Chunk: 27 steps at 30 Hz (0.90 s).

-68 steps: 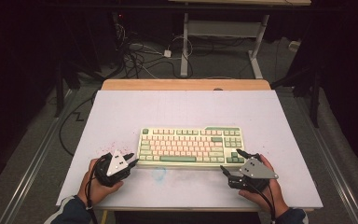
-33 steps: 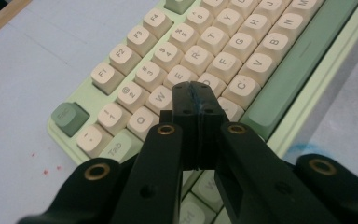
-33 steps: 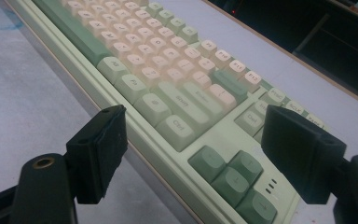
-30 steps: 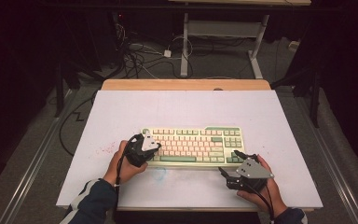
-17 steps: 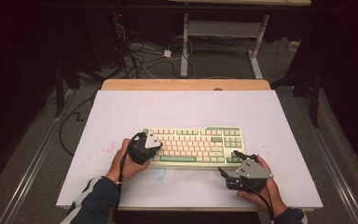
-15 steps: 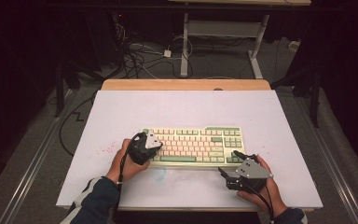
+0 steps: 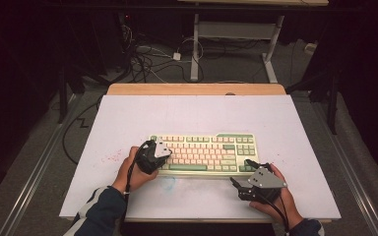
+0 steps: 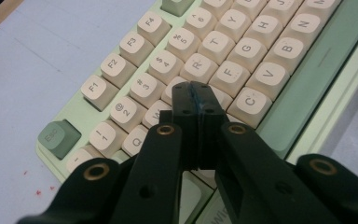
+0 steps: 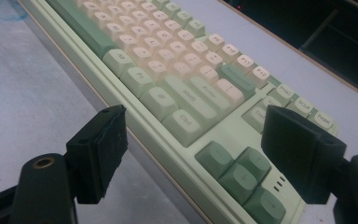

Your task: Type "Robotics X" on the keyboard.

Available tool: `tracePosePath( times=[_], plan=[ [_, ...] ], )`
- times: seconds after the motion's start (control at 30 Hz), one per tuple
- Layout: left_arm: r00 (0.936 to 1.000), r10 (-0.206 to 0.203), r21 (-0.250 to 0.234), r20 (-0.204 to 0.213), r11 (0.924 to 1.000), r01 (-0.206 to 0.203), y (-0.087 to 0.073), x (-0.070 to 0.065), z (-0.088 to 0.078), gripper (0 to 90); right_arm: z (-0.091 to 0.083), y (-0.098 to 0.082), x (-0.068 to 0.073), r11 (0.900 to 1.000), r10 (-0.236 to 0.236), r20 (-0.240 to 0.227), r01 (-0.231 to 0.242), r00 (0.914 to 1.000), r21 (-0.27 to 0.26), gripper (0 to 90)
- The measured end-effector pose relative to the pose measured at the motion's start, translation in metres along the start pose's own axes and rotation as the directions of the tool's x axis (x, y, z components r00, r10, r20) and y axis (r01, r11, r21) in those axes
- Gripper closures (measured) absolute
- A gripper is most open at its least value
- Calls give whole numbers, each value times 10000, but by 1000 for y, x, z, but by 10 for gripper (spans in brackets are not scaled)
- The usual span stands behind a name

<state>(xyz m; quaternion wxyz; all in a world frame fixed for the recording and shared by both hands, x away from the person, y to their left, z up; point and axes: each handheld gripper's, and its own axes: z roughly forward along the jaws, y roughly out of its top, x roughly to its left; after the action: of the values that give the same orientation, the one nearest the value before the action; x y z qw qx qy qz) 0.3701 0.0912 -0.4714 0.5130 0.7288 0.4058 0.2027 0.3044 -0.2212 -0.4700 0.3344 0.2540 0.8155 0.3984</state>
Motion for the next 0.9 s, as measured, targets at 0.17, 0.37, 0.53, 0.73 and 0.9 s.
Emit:
tracePosePath(
  times=[0.17,0.37,0.53,0.73,0.9],
  plan=[
    [10000,24,-63,27,10000,-24,1,0,-2,862,0,0,0,10000,-5,3,5,10000,-16,235],
    [10000,-48,-492,7,9988,49,4,2,-10,842,-1,0,-1,10000,30,41,-30,10000,-26,235],
    [10000,31,-749,28,9972,-29,2,4,-18,794,-2,0,-2,10000,52,62,-52,10000,-61,234],
    [9997,166,-1277,178,9917,-142,-4,5,-34,644,-3,0,-2,9999,59,81,-58,10000,-87,234],
    [9996,173,-1543,202,9879,-140,-9,6,-44,474,-3,0,-3,9999,56,107,-55,9999,-107,234]
  ],
)
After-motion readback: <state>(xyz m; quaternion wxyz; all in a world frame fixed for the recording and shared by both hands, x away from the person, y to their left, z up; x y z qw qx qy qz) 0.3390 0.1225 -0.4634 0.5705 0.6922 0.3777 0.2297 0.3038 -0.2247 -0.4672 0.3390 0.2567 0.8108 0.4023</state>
